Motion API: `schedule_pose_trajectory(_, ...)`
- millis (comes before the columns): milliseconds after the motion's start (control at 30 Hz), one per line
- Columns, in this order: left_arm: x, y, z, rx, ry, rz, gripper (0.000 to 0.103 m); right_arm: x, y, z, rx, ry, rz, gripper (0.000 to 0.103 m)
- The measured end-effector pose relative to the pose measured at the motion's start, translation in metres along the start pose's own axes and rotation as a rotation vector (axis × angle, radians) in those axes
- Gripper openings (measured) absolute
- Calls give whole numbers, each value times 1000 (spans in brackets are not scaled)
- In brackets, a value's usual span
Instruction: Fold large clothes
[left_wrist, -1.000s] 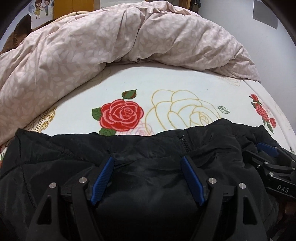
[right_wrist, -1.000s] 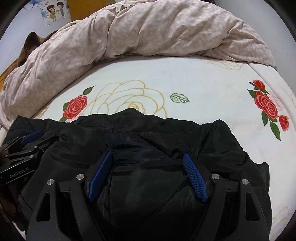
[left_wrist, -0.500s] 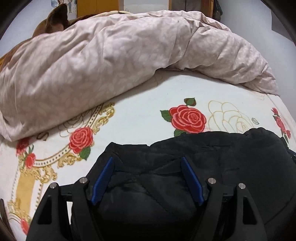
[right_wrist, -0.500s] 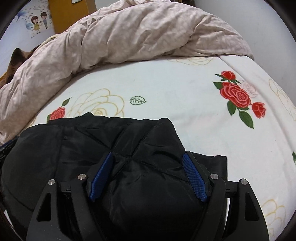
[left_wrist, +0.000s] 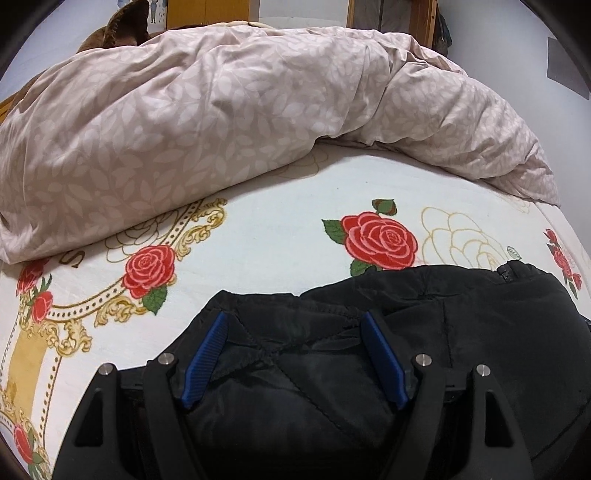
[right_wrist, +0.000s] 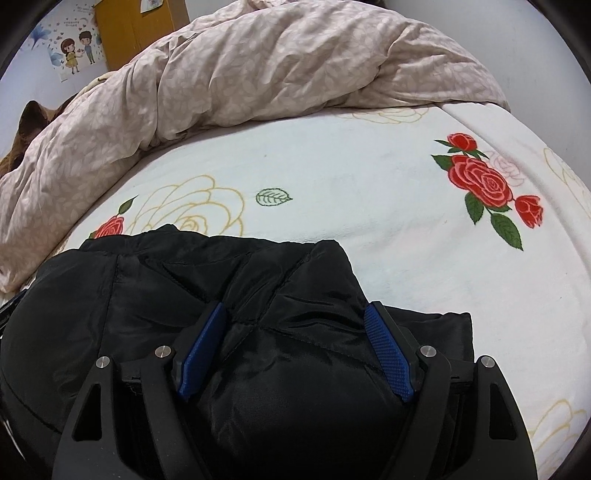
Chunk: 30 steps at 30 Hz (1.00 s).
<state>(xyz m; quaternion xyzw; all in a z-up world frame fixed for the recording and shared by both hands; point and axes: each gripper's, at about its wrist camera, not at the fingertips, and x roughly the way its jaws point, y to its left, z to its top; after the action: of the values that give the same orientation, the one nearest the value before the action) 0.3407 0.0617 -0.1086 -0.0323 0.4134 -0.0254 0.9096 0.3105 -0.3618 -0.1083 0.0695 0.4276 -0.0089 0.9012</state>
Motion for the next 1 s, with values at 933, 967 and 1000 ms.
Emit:
schedule_pose_trajectory(933,-88,-75,-46,99,73,-56,77,-91,10,-46,-36,73,-15,77)
schedule_pose_trajectory(967,-86,-75,-47,96,70,-57,78,-88,10,-48,-42,71,-16,77)
schedule_pose_trajectory(1000,-85,-76,-47,96,69,-57,78,-86,10,-49,-51,67,-21,77)
